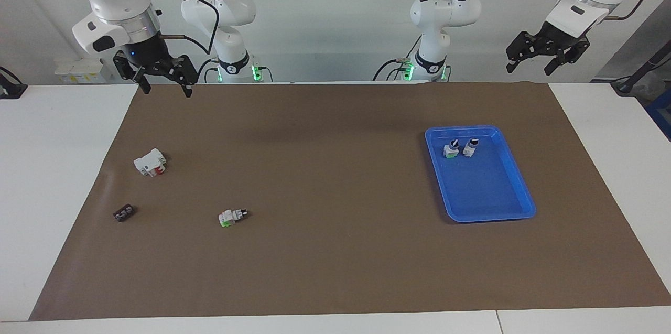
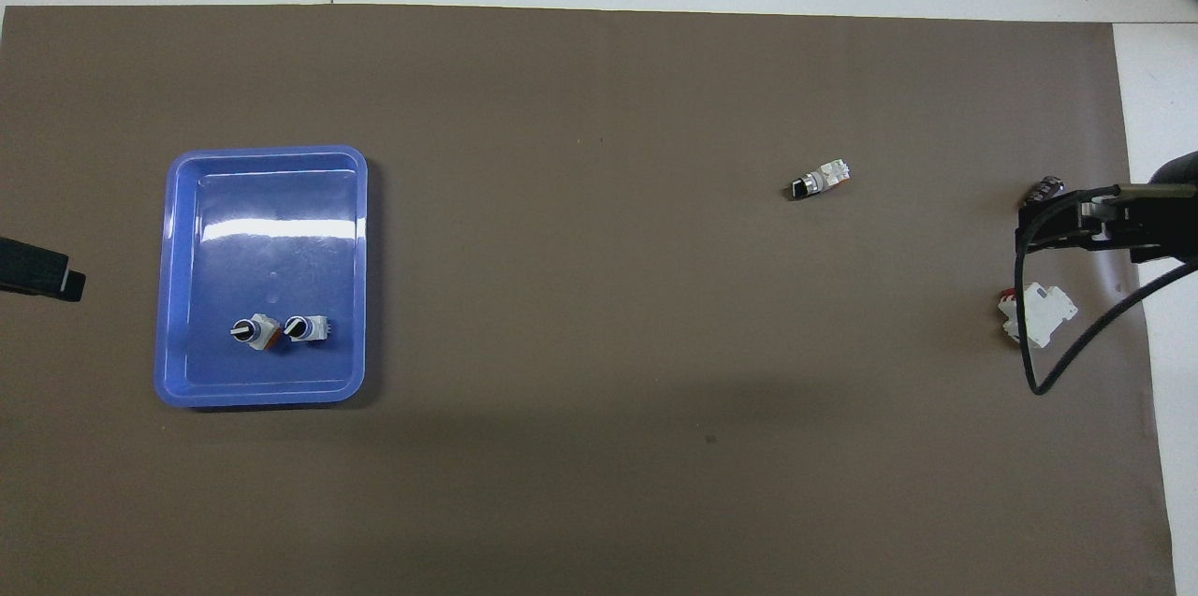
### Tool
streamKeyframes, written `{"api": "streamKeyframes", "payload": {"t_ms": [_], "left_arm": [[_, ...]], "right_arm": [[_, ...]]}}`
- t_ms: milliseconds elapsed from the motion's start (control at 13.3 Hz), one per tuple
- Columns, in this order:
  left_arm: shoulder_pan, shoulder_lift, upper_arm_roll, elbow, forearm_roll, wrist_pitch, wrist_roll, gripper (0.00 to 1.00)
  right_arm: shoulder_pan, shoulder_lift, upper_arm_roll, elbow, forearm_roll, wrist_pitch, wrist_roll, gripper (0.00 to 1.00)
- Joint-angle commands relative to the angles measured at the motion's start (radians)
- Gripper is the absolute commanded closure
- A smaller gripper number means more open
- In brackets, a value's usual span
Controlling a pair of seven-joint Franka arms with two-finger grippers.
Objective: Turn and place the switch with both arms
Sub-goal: 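Reach the right gripper to the small silver switch and grasp it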
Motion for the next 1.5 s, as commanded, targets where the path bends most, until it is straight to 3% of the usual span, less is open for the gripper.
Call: {"api": "streamKeyframes", "payload": {"t_ms": [0, 300, 599, 899, 1049, 1199, 1423], "left_arm": [[0.005, -0.025, -0.004, -0.027, 0.000, -0.001, -0.005, 0.00], [0.005, -0.025, -0.002, -0.027, 0.000, -0.001, -0.005, 0.00], [0.005, -0.025, -0.002, -0.027, 0.000, -0.001, -0.005, 0.00], [0.005, -0.025, -0.002, -0.027, 0.000, -0.001, -0.005, 0.00], [0.005, -0.025, -0.004, -0.027, 0.000, -0.001, -0.005, 0.00], [0.005, -0.025, -0.002, -0.027, 0.000, -0.001, -0.005, 0.00], [0.005, -0.025, -0.002, -0.027, 0.000, -0.001, -0.005, 0.00]], "right_arm": [[-0.012, 0.008, 0.007, 0.021, 0.012, 0.003, -0.002, 0.00], [-0.014, -0.015, 0.007, -0.014, 0.014, 0.008, 0.026, 0.00], [-0.023, -0.035, 0.007, -0.065, 0.017, 0.087, 0.091, 0.00], [-0.012, -0.007, 0.008, -0.079, 0.014, 0.178, 0.427, 0.00], [-0.012, -0.001, 0.008, -0.134, 0.014, 0.233, 0.518, 0.00], [-0.029, 0.066, 0.007, -0.134, 0.015, 0.275, 0.575, 0.00], [-0.023, 0.216, 0.008, -0.123, 0.022, 0.451, 0.693, 0.00]]}}
